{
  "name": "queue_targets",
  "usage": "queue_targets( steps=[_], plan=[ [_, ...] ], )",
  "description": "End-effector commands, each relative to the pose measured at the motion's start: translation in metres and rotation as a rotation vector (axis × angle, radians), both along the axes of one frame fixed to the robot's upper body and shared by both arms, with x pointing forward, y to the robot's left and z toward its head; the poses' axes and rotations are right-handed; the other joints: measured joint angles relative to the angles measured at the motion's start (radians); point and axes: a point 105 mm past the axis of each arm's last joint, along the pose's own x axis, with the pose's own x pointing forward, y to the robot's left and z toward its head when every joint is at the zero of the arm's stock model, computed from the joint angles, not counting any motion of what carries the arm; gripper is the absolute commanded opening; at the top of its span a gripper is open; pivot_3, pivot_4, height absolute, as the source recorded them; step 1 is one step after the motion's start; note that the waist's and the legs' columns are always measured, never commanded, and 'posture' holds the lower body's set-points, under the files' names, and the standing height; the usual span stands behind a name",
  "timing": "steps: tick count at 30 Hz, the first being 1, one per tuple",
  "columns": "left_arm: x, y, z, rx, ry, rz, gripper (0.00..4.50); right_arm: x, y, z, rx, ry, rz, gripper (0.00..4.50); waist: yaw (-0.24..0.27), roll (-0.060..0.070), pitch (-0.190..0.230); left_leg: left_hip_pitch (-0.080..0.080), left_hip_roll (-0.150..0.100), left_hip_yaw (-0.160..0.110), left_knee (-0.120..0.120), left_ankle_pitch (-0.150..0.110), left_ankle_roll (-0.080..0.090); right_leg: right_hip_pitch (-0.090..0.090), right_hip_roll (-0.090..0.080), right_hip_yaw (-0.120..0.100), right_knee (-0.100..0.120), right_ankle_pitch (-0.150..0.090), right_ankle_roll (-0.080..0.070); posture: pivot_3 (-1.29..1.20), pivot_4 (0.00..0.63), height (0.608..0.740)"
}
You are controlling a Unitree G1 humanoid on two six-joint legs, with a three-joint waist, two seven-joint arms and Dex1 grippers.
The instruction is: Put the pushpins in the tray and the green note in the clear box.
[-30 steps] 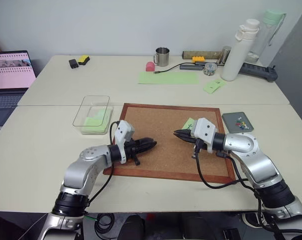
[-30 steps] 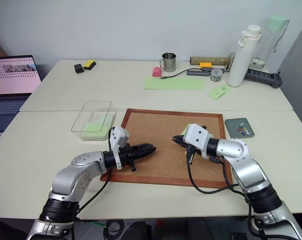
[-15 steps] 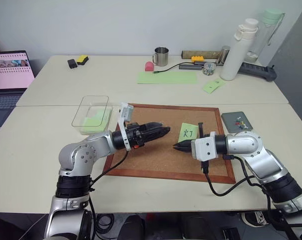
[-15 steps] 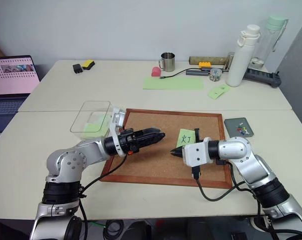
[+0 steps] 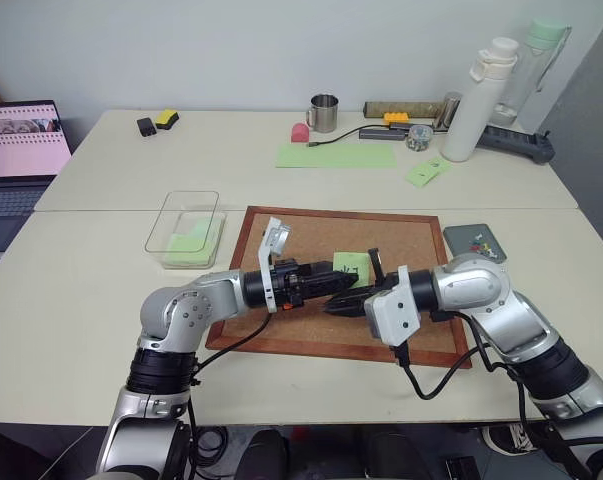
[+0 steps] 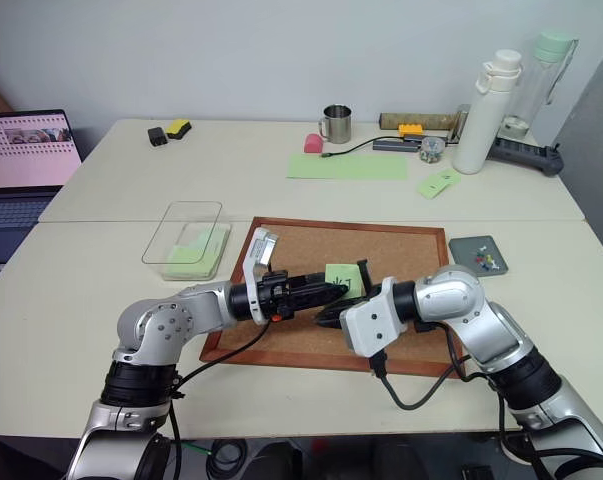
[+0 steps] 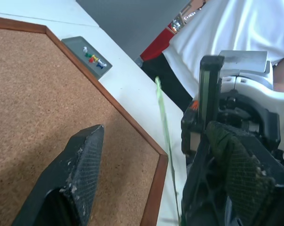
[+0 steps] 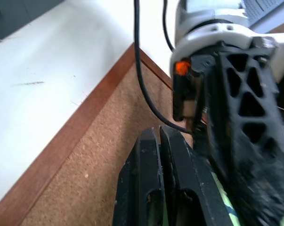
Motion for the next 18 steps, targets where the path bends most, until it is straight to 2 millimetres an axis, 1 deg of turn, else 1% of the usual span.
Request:
queue_targets(
  steps=[1, 7, 9, 15, 17, 18],
  plan=[
    [-0.002, -0.004, 0.012, -0.039, -0.043, -0.013, 2.98, -0.006, 0.007, 0.015, 0.022, -0.066, 0.046, 0.00, 0.000, 0.000, 0.000, 0.000, 0.000, 0.000, 0.000, 0.000, 0.000, 0.000, 0.000, 0.000, 0.000, 0.000, 0.000, 0.00, 0.150, 0.740],
    [-0.005, -0.003, 0.011, -0.044, -0.040, -0.030, 1.83, -0.005, 0.004, 0.012, 0.011, -0.067, 0.045, 0.00, 0.000, 0.000, 0.000, 0.000, 0.000, 0.000, 0.000, 0.000, 0.000, 0.000, 0.000, 0.000, 0.000, 0.000, 0.000, 0.00, 0.150, 0.740],
    [-0.007, -0.003, 0.011, -0.048, -0.038, -0.036, 1.55, -0.005, 0.003, 0.012, 0.010, -0.066, 0.043, 0.00, 0.000, 0.000, 0.000, 0.000, 0.000, 0.000, 0.000, 0.000, 0.000, 0.000, 0.000, 0.000, 0.000, 0.000, 0.000, 0.00, 0.150, 0.740],
    [-0.013, -0.003, 0.006, -0.025, -0.050, -0.059, 0.41, -0.005, 0.002, 0.012, 0.006, -0.072, 0.042, 0.00, 0.000, 0.000, 0.000, 0.000, 0.000, 0.000, 0.000, 0.000, 0.000, 0.000, 0.000, 0.000, 0.000, 0.000, 0.000, 0.00, 0.150, 0.740],
    [-0.014, -0.003, 0.004, -0.017, -0.056, -0.058, 0.10, -0.005, 0.001, 0.013, 0.007, -0.076, 0.040, 0.00, 0.000, 0.000, 0.000, 0.000, 0.000, 0.000, 0.000, 0.000, 0.000, 0.000, 0.000, 0.000, 0.000, 0.000, 0.000, 0.00, 0.150, 0.740],
    [-0.014, -0.003, 0.003, -0.008, -0.062, -0.056, 0.02, -0.004, 0.001, 0.014, 0.007, -0.078, 0.038, 0.00, 0.000, 0.000, 0.000, 0.000, 0.000, 0.000, 0.000, 0.000, 0.000, 0.000, 0.000, 0.000, 0.000, 0.000, 0.000, 0.00, 0.150, 0.740]
  ],
)
